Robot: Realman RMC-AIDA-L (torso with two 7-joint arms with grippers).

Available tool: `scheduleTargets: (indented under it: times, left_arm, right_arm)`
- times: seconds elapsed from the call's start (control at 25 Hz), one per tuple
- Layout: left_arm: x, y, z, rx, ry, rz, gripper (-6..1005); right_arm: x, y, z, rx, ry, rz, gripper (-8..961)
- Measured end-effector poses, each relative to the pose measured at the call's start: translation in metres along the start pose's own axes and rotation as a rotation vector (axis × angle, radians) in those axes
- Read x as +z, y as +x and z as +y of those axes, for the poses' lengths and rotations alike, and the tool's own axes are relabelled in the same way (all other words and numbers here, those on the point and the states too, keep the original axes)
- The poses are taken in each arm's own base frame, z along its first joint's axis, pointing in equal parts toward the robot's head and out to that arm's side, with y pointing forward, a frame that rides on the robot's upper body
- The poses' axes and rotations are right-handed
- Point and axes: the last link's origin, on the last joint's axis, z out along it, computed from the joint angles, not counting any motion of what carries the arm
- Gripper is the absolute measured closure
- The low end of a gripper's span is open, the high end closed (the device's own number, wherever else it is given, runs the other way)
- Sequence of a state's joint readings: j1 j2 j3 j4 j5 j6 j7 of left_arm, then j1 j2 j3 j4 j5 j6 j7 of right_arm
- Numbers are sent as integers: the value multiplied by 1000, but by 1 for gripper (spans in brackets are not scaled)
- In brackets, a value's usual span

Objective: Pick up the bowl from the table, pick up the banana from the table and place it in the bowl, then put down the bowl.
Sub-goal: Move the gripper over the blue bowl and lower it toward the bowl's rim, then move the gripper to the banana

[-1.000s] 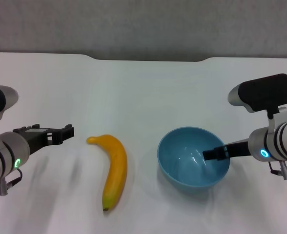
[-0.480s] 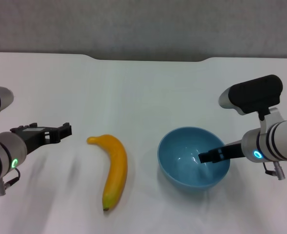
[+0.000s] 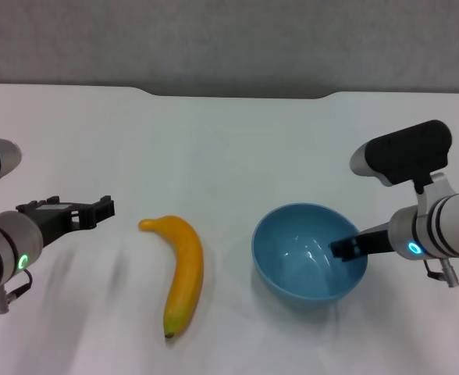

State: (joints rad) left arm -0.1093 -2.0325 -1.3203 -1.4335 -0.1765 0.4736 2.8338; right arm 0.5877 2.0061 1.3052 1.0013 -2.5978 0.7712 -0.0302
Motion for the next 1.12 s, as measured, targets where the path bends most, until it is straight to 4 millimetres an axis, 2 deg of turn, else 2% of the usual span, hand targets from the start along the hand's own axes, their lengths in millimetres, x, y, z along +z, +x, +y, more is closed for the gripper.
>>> scheduleTargets:
  times: [0.16,0.4,0.76,0.96,1.12]
  left_arm:
    - [0,-2,-1,-3,4,-5,123]
    - [0,-3,1,6,-1,-8,123]
    - [1,-7,4,-24,-19,-27,123]
    - [-3,-4,22,-25,-77,-28,123]
    - [-5,-4,27,-11,-90,-27,122]
  right_arm:
    - [0,1,0,-20,2,4,612]
    - [1,1,1,-26,2,1,845]
    - [0,0,0,-7,-2,-51,874]
    - [-8,1,-3,17,-4,-124,883]
    - [-15,-1,-2,21,-9,-162,916]
